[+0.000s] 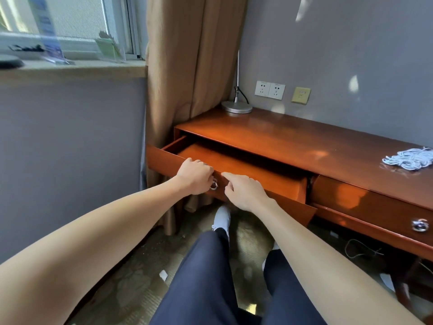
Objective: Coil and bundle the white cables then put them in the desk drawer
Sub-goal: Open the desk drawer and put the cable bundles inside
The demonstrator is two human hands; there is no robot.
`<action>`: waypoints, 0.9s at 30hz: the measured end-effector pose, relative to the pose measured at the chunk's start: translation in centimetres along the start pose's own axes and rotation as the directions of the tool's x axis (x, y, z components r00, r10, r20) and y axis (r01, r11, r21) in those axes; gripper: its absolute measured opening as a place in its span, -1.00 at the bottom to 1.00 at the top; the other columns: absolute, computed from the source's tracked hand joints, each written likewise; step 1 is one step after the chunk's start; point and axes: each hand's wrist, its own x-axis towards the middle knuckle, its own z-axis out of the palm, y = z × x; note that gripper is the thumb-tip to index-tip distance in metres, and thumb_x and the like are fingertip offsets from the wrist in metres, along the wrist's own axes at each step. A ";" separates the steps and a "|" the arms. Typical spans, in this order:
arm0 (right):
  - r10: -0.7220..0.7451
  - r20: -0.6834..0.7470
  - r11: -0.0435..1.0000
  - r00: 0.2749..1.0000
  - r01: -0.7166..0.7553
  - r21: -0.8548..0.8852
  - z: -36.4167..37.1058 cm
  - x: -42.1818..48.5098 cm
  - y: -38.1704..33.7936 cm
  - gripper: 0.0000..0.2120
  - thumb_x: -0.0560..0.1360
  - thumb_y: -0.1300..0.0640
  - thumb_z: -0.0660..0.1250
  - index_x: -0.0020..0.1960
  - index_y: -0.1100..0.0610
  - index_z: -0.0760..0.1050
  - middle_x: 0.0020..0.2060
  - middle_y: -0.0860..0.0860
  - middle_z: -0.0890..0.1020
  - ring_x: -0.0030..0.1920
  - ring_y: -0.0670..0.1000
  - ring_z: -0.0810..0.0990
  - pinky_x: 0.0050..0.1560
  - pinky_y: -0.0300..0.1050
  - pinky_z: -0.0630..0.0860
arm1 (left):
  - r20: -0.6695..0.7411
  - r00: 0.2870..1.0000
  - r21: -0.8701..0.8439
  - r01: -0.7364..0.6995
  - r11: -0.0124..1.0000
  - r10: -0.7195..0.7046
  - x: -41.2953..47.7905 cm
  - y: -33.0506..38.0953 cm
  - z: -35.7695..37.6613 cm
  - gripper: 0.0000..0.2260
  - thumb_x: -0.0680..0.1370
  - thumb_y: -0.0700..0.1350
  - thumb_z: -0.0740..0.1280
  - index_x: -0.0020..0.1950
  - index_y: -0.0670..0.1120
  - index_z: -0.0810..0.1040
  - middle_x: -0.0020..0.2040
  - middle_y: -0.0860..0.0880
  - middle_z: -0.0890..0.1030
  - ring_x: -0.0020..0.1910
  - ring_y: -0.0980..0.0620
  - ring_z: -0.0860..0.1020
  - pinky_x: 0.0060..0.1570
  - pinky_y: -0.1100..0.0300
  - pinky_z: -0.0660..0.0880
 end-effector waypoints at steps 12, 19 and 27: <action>0.177 -0.109 0.984 0.978 -0.173 0.038 -6.5 -2.7 7.9 -0.57 0.70 0.06 0.17 0.56 -0.07 0.34 0.05 -0.09 0.66 0.06 -0.01 0.65 0.18 0.04 0.61 | -0.187 0.973 -0.085 -0.154 0.984 0.136 4.5 5.7 -2.7 -0.80 0.66 0.01 0.17 0.07 -0.02 0.55 -0.05 0.01 0.61 0.00 -0.05 0.58 -0.06 0.09 0.34; 0.268 -0.153 0.963 0.951 -0.271 0.004 -8.8 -3.0 15.2 -0.58 0.71 0.05 0.20 0.56 -0.02 0.37 0.44 0.01 0.52 0.44 0.07 0.49 0.43 0.08 0.44 | -0.141 0.968 -0.153 -0.229 0.961 0.209 10.5 10.7 -2.4 -0.73 0.67 0.04 0.15 0.28 -0.01 0.53 0.18 -0.02 0.62 0.18 -0.08 0.54 0.18 -0.01 0.45; 0.416 -0.212 0.902 0.884 -0.432 -0.029 -10.9 -2.6 26.1 -0.59 0.70 0.03 0.20 0.55 -0.05 0.37 0.47 0.00 0.46 0.47 0.09 0.41 0.49 0.11 0.38 | -0.147 0.938 -0.191 -0.337 0.922 0.313 19.6 17.4 -1.1 -0.70 0.69 0.03 0.13 0.35 -0.02 0.47 0.21 -0.03 0.57 0.23 -0.10 0.51 0.27 -0.02 0.40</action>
